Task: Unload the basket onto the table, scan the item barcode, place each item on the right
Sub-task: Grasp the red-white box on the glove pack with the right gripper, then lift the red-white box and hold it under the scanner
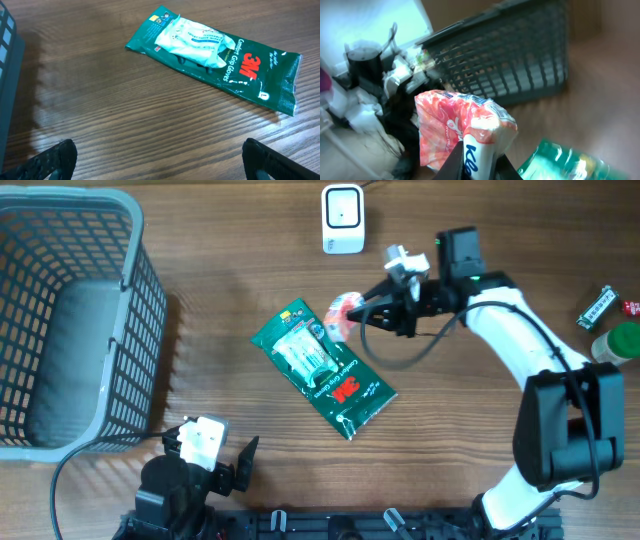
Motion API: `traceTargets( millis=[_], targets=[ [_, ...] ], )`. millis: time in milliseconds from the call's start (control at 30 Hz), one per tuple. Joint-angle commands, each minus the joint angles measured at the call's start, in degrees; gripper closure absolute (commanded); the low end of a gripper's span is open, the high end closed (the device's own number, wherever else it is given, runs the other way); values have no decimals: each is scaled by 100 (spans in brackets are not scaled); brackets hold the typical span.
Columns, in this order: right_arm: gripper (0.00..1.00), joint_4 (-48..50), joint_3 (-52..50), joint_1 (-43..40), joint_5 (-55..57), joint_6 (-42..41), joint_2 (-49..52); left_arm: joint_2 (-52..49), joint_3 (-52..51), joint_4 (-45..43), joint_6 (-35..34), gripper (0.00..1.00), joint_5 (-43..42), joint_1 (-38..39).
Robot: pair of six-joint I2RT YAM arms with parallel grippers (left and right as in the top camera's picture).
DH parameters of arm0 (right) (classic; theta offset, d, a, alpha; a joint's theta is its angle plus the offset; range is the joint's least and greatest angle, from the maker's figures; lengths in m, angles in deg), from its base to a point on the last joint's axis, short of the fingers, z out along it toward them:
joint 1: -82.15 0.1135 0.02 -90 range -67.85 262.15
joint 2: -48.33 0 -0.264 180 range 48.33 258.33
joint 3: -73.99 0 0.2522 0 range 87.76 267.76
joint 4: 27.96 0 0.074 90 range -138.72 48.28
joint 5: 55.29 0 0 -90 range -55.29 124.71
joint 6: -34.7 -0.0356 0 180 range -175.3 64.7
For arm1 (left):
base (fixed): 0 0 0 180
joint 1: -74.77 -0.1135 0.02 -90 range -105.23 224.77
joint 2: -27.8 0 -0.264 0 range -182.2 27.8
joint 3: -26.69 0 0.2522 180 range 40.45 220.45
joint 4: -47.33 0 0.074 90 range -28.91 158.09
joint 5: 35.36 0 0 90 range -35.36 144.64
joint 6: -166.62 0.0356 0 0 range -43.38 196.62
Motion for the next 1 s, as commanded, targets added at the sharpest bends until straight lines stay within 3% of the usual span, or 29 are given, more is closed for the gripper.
traceTargets(
  millis=[0, 100, 167, 400, 467, 500, 667, 700, 767, 867, 967],
  targets=[
    [95, 1526, 57, 549, -542, 1239, -181, 15, -11, -7, 68, 0, -26, 0],
    [95, 3189, 57, 920, -540, 863, -184, 15, -11, -7, 68, 0, -26, 0],
    [95, 3713, 57, 1078, -540, 315, -186, 15, -11, -7, 68, 0, -26, 0],
    [95, 3821, 57, 1154, -540, -107, -184, 15, -11, -7, 68, 0, -26, 0],
    [95, 3818, 57, 1152, -448, -649, -184, 15, -11, -7, 68, 0, -26, 0],
    [96, 3777, 55, 1152, -332, -1368, -184, 15, -11, -7, 68, 0, -26, 0],
    [95, 3270, 35, 1152, -4, -6526, -179, 15, -11, -7, 68, 0, -26, 0],
    [96, 3126, 35, 1154, 308, -7930, -179, 15, -11, -7, 68, 0, -26, 0],
    [95, 3045, 35, 1152, 970, -9836, -179, 15, -11, -7, 68, 0, -26, 0],
    [95, 2743, 35, 1152, 1639, -12161, -179, 15, -11, -7, 68, 0, -26, 0],
    [95, 2743, 35, 1141, 2848, -13746, -179, 15, -11, -7, 68, 0, -26, 0]
  ],
)
